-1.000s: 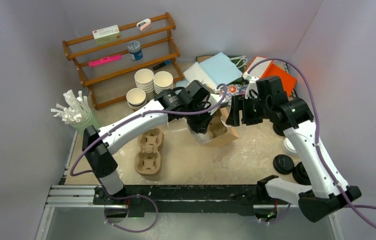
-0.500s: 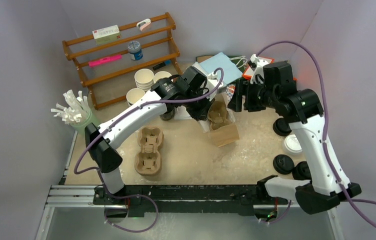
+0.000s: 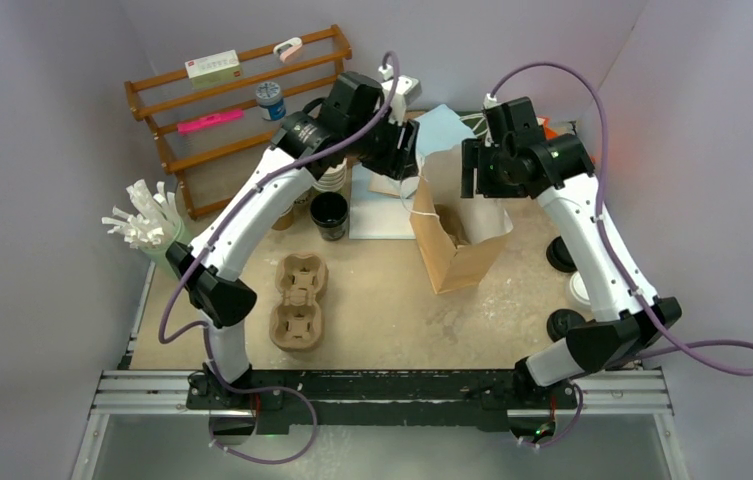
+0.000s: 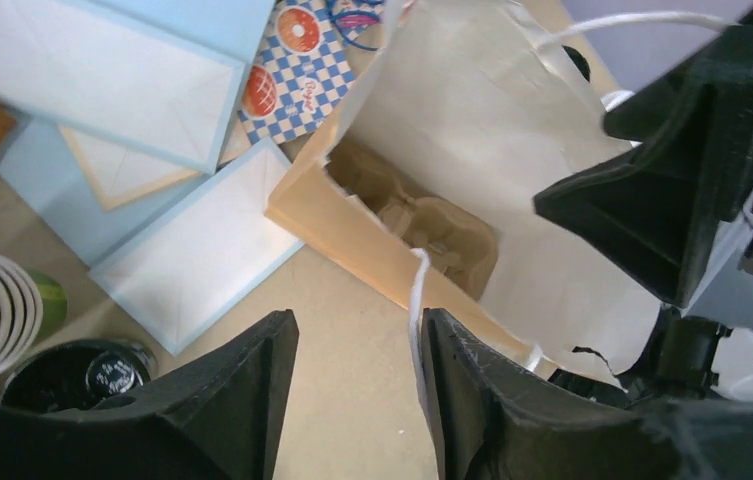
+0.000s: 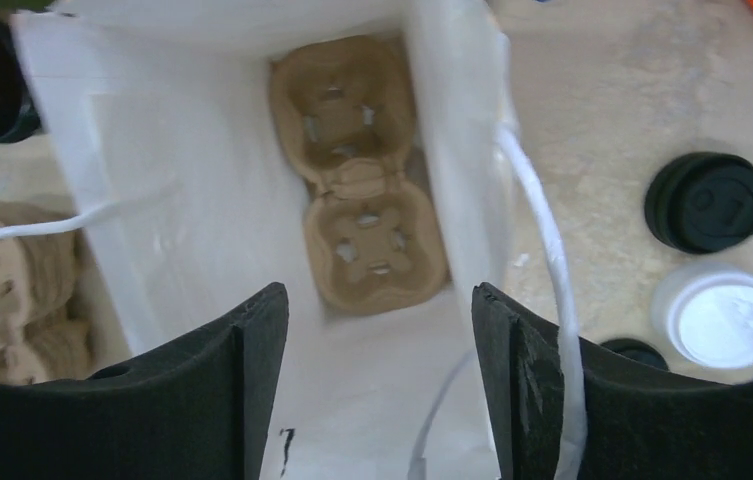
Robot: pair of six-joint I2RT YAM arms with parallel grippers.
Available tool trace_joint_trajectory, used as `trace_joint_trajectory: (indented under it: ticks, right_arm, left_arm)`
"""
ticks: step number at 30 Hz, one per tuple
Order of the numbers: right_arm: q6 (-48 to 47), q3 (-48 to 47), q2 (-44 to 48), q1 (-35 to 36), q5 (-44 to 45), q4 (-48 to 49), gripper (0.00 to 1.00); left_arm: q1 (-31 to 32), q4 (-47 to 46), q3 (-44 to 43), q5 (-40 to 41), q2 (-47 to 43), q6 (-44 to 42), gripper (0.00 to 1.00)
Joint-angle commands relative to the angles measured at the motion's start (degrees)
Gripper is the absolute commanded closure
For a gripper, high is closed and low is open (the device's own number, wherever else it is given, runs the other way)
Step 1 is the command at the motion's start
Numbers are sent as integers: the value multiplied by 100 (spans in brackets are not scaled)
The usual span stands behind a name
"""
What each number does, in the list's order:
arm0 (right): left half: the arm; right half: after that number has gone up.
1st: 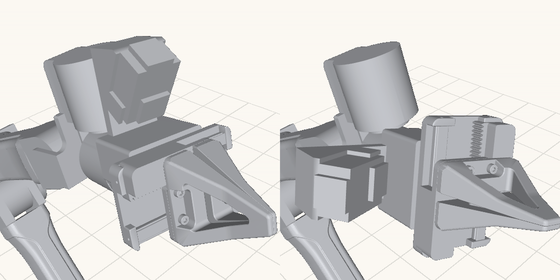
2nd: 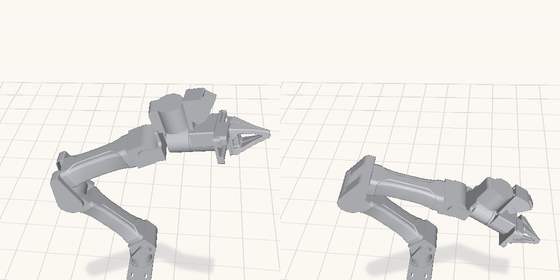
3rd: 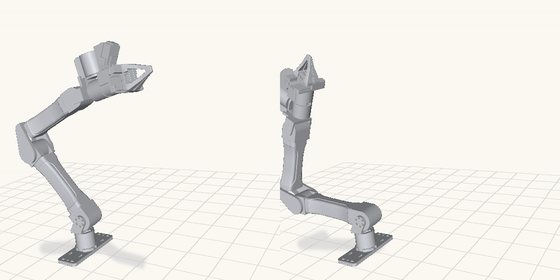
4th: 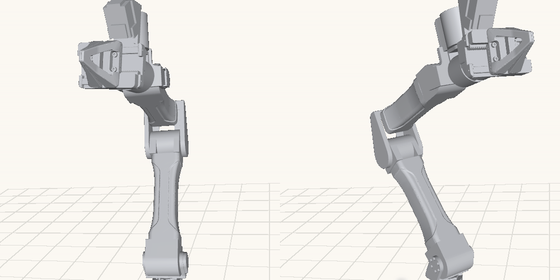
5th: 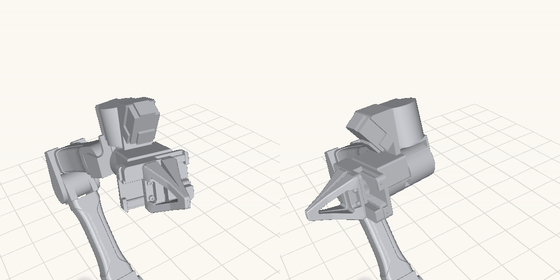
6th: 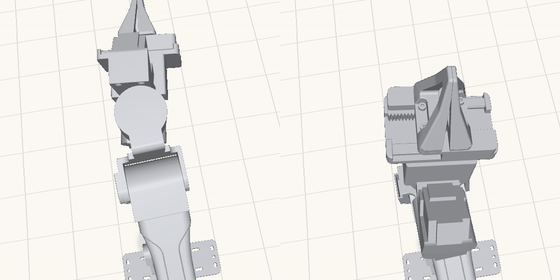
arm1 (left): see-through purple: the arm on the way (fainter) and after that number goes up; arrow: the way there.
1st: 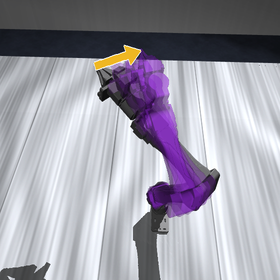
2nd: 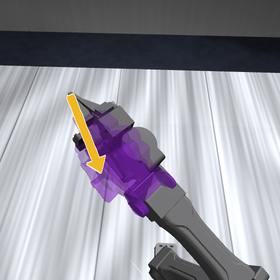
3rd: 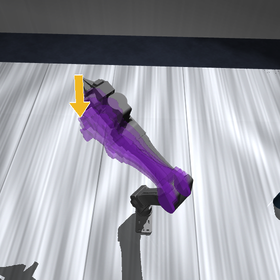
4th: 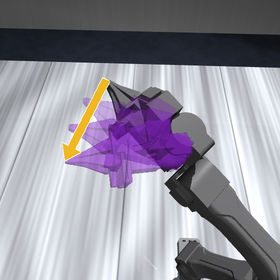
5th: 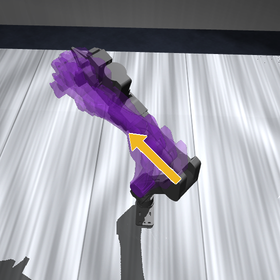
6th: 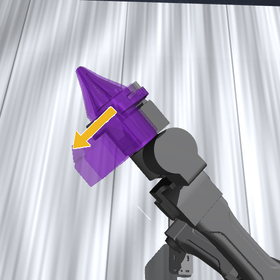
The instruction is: Pack the takeout coffee
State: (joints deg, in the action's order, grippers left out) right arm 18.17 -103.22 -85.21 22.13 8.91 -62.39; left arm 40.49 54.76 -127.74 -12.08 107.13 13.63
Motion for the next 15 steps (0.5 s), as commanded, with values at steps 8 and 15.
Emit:
trace_joint_trajectory:
  ticks: [8,15]
  right_arm:
    - [345,-1098,-214,-6,1369,-675,26]
    - [288,-1256,-457,-372,1111,-770,32]
  left_arm:
    - [-641,41,-381,-610,-7,1833,13]
    - [-640,-191,-935,-410,-15,1813,14]
